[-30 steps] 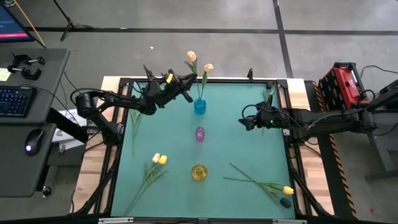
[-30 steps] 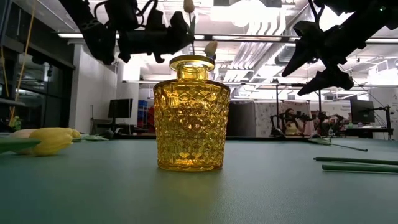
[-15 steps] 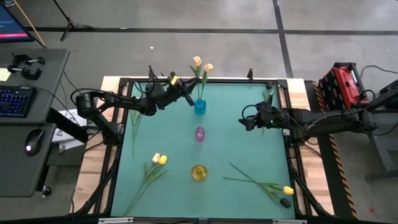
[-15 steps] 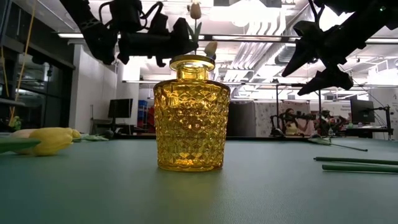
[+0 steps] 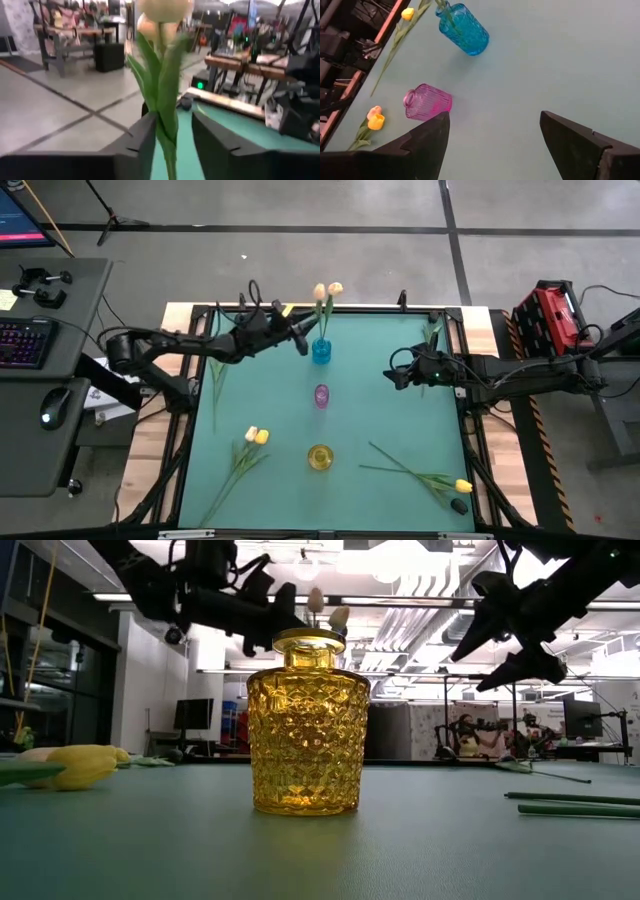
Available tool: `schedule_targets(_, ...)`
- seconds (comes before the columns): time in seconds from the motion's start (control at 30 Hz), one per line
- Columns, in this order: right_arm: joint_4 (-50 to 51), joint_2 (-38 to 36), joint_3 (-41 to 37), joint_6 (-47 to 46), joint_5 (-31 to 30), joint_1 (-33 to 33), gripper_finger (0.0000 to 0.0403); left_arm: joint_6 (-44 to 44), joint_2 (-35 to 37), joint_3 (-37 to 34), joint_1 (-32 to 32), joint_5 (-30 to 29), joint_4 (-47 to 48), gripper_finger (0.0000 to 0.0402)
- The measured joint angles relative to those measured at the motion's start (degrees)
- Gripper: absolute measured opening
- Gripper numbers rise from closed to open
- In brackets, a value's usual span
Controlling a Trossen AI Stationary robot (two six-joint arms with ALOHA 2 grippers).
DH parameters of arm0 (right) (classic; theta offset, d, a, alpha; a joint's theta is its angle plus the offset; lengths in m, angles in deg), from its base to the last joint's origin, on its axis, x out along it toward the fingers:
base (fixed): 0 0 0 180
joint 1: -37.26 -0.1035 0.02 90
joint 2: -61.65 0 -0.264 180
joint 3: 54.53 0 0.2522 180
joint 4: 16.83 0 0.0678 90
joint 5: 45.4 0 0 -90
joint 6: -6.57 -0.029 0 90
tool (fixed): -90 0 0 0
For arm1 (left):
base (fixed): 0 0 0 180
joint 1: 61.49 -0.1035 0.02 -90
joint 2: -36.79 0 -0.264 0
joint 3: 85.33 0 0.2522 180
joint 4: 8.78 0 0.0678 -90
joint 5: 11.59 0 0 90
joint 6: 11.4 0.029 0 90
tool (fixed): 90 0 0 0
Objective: Sort flowers into vase by color
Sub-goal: Put the top white flower into the blue vase, then put the white flower into the blue vase
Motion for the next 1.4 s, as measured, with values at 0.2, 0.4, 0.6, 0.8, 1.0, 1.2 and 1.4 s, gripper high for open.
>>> schedule_targets(0.2,-0.5,0.0,0.0,0.0,0.0,0.0,0.0298,0.1,8.1,0.0,0.0,0.2,15.7,0.0195)
schedule_targets(0.4,-0.6,0.0,0.0,0.0,0.0,0.0,0.0298,0.0,18.3,0.0,0.4,1.5,33.6,0.0229)
schedule_targets(0.6,-0.6,0.0,0.0,0.0,0.3,0.0,0.0298,-8.9,27.2,0.0,3.4,8.3,53.8,0.0232)
schedule_targets(0.8,-0.6,0.0,0.0,0.0,0.4,0.0,0.0298,-25.9,29.9,0.0,12.8,10.7,71.0,0.0231)
schedule_targets(1.0,-0.6,0.0,0.0,-0.1,0.4,0.0,0.0298,-46.3,28.6,0.0,27.6,14.3,82.6,0.0230)
schedule_targets(1.2,-0.6,0.0,0.0,0.0,0.4,0.0,0.0298,-71.6,26.3,0.0,43.4,18.4,92.3,0.0220)
schedule_targets(1.4,-0.6,0.0,0.0,0.0,0.4,0.0,0.0298,-89.9,20.5,0.0,56.9,19.4,89.3,0.0214)
